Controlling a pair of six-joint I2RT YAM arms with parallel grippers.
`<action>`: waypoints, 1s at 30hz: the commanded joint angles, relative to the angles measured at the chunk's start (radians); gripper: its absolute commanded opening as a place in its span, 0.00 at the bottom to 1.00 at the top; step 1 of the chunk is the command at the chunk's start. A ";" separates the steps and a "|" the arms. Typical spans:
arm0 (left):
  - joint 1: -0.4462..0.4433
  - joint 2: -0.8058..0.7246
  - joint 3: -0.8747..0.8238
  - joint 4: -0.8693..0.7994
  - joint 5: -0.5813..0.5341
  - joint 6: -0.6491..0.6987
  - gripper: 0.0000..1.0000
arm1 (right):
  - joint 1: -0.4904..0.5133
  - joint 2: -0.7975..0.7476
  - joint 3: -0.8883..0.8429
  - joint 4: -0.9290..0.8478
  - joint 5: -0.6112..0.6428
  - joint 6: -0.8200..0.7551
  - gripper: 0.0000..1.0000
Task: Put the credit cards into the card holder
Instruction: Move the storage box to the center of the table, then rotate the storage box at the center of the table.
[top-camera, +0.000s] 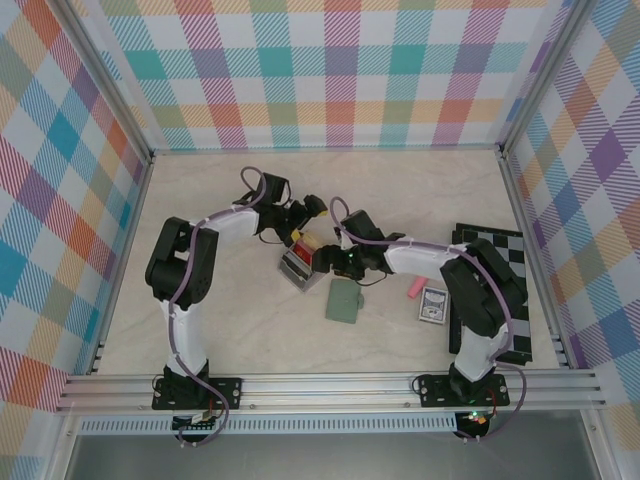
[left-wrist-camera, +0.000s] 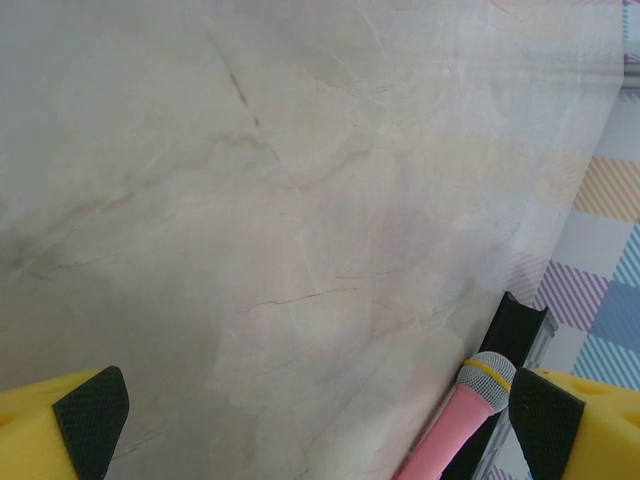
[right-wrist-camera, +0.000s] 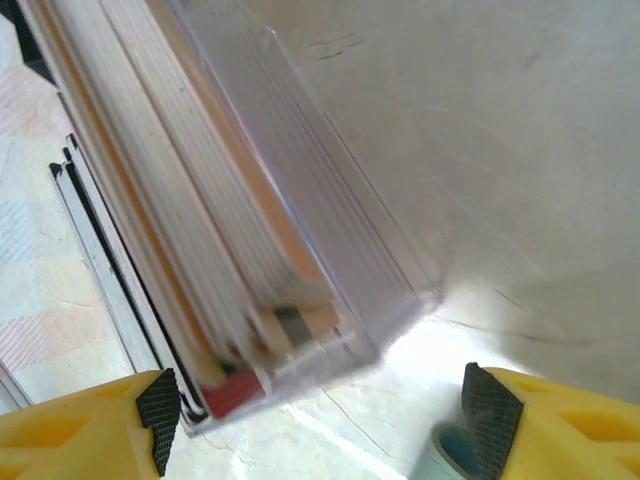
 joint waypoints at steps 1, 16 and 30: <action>-0.005 0.001 0.079 -0.124 0.000 0.091 1.00 | -0.014 -0.088 -0.021 -0.081 0.076 -0.010 0.79; 0.037 -0.538 -0.325 -0.283 -0.277 0.123 0.95 | -0.103 -0.028 0.230 -0.288 0.072 -0.170 0.77; -0.008 -0.511 -0.571 0.195 -0.065 -0.095 0.99 | -0.118 0.068 0.327 -0.314 -0.004 -0.183 0.79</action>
